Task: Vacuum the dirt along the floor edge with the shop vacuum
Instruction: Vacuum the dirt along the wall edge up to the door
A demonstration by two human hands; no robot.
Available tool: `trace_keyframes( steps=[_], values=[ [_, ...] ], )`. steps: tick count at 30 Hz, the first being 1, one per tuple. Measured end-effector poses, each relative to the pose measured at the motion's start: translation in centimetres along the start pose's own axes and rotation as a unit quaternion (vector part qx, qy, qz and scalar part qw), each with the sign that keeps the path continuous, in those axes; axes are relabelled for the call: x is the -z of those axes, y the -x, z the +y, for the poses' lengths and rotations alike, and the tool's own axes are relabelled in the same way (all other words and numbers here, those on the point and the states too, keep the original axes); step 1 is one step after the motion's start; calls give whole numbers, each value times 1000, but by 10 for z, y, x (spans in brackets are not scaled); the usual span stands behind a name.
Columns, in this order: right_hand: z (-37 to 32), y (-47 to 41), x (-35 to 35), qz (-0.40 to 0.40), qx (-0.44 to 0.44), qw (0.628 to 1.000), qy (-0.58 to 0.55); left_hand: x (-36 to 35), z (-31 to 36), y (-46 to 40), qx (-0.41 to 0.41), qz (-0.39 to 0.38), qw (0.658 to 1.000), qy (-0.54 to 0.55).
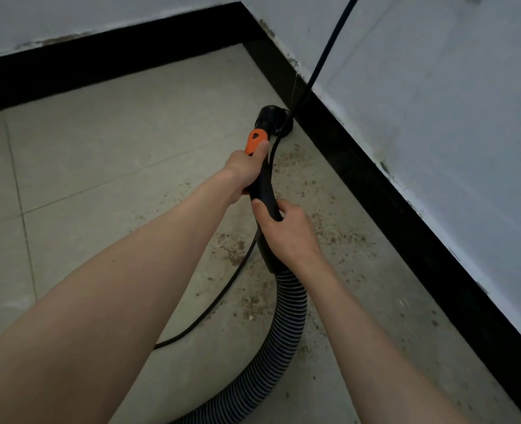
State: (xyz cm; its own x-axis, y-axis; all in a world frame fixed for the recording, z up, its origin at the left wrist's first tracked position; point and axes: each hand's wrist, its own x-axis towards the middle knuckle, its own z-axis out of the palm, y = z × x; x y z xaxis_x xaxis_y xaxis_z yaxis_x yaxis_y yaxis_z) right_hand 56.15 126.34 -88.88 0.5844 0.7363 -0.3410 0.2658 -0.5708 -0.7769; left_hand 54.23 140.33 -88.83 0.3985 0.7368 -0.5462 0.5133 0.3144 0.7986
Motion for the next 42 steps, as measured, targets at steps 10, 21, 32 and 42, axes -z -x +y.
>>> trace_keyframes(
  steps=[10, 21, 32, 42],
  values=[
    [1, 0, 7, 24, -13, 999, 38, -11, 0, -9, -8, -39, 998, 40],
    [6, 35, 2, 48, -25, 999, 6, -16, -8, 19, -18, -77, 997, 22],
    [5, 59, 7, 52, -32, 997, -37, -22, -6, 47, -29, -87, 996, -14],
    [-2, 66, -1, 35, -34, 996, -70, -6, -9, 57, -47, -46, 997, -47]
  ],
)
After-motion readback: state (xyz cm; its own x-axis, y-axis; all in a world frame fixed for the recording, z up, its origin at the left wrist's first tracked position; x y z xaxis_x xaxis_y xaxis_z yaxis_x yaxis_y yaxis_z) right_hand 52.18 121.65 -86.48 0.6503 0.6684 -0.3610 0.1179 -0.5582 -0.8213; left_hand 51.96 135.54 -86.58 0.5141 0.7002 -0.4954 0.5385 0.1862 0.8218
